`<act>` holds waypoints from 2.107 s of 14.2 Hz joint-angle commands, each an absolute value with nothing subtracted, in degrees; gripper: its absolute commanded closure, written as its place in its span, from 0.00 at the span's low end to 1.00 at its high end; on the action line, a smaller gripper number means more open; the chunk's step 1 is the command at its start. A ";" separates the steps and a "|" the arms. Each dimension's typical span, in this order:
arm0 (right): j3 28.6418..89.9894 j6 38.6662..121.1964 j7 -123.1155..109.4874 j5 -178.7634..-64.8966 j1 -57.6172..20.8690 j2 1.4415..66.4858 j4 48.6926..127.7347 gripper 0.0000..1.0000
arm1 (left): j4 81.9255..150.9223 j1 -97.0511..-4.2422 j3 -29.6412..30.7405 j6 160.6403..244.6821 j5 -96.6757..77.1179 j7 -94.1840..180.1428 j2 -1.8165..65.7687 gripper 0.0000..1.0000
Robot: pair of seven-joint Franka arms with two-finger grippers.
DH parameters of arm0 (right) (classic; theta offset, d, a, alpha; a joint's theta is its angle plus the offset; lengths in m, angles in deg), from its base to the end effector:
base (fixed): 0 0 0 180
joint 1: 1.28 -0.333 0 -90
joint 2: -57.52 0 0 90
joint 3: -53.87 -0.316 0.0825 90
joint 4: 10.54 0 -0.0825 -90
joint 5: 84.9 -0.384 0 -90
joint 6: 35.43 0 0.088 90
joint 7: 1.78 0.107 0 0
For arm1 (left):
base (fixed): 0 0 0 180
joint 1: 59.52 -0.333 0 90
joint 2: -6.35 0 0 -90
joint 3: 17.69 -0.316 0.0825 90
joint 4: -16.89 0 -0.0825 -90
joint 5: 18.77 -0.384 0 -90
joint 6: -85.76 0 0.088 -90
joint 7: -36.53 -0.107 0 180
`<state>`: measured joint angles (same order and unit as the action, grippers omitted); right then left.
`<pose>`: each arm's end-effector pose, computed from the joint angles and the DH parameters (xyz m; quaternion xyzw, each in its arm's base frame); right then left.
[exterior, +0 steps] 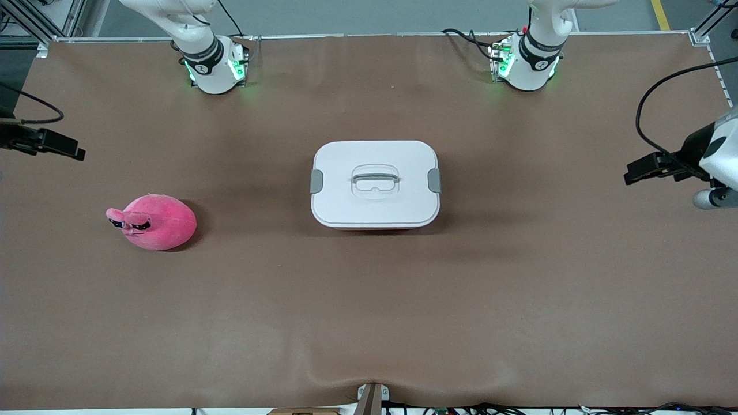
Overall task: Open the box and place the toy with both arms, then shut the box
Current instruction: 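Move the left gripper toward the white box while the right gripper approaches the toy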
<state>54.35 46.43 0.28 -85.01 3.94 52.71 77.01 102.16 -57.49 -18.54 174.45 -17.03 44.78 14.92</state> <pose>0.5601 -0.0555 0.5863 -0.9935 0.0674 0.0914 0.0035 0.5952 -0.0162 0.5754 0.9970 0.0619 -0.0459 0.0103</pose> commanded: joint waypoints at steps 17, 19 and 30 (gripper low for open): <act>53.25 45.35 0.06 -80.94 3.13 41.87 68.93 0.00 | 99.24 -49.69 -17.86 179.45 -6.11 81.77 23.58 0.00; 53.08 45.35 -2.12 -82.25 2.85 41.87 69.08 0.00 | 99.33 -46.97 -17.95 180.68 -6.38 87.21 23.58 0.00; 53.34 54.11 -31.28 -94.57 7.60 44.33 81.28 0.00 | 99.50 -34.48 -17.95 187.80 -6.82 120.17 25.77 0.00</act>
